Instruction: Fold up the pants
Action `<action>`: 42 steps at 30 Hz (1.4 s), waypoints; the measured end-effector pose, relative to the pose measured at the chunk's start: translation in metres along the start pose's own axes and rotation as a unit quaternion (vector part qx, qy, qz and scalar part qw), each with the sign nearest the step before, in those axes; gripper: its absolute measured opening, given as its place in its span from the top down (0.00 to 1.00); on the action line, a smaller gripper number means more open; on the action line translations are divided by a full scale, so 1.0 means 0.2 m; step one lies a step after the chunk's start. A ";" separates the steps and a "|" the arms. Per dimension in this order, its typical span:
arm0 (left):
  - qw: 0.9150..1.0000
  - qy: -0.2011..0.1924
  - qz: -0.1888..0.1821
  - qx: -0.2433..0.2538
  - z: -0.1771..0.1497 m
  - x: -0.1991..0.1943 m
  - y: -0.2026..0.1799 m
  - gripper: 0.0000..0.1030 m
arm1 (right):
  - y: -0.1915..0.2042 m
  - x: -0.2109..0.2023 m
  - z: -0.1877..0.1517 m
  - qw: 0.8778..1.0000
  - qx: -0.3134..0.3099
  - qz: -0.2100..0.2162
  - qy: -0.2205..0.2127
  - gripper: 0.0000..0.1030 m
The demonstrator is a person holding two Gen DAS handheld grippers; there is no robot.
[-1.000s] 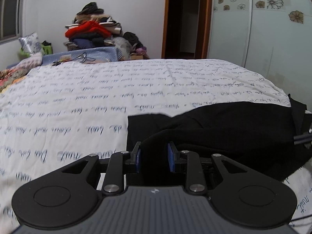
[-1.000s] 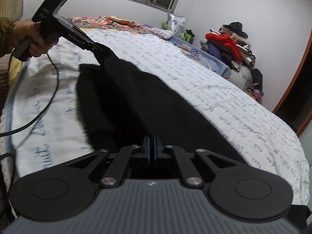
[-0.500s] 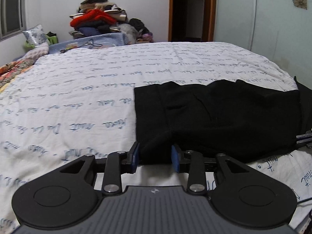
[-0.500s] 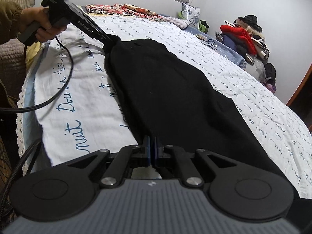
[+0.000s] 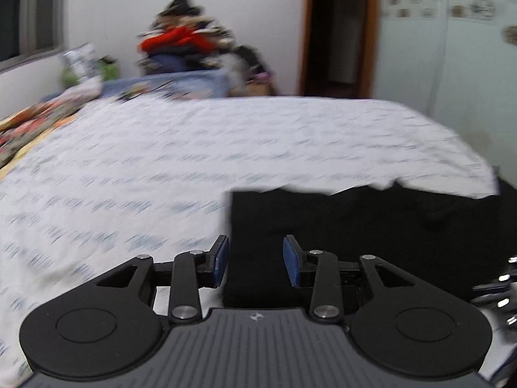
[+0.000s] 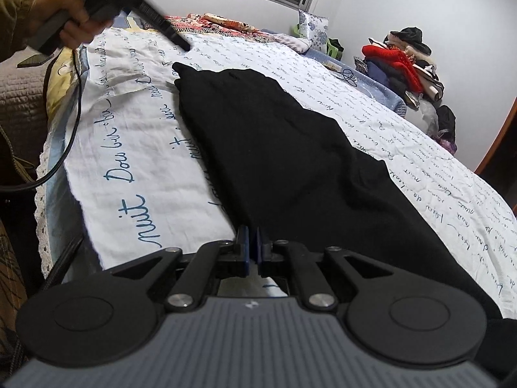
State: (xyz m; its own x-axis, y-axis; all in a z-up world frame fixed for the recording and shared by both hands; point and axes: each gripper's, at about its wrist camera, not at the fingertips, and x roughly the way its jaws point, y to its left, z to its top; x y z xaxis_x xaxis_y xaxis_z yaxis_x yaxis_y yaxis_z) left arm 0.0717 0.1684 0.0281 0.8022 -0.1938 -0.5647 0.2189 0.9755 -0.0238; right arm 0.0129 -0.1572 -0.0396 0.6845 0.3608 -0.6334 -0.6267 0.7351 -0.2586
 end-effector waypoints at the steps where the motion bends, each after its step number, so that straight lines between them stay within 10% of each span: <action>1: 1.000 -0.004 -0.016 0.019 0.03 0.01 -0.08 0.62 | 0.00 -0.01 0.01 1.000 -0.001 0.003 0.000 0.90; 5: 0.992 -0.032 -0.067 0.102 0.09 0.08 -0.43 0.28 | -0.08 -0.10 0.05 0.999 0.019 -0.012 -0.027 0.91; 18: 0.968 0.013 -0.174 0.181 0.05 0.39 -1.18 0.28 | -0.28 -0.16 -0.04 0.992 0.100 -0.076 0.004 0.88; 26: 0.947 0.052 -0.268 0.168 0.03 0.54 -1.48 0.28 | -0.71 -0.49 -0.34 0.939 0.247 -0.239 0.016 0.87; 31: 0.942 0.075 -0.291 0.147 0.00 0.62 -1.62 0.29 | -0.89 -0.60 -0.48 0.909 0.309 -0.281 0.014 0.62; 36: 0.943 0.087 -0.291 0.137 -0.01 0.69 -1.69 0.29 | -1.12 -0.61 -0.60 0.877 0.365 -0.312 -0.010 0.05; 42: 0.947 0.077 -0.279 0.137 -0.04 0.69 -1.72 0.28 | -1.33 -0.53 -0.60 0.830 0.416 -0.370 0.014 0.00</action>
State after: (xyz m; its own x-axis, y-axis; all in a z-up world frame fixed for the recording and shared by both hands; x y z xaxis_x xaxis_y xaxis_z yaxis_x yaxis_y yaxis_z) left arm 0.1040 -0.1928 -0.0482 0.4321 -0.6334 -0.6419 0.7386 0.6570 -0.1512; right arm 0.0626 -0.4595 0.0081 0.7515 -0.3720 -0.5448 0.4443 0.8959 0.0012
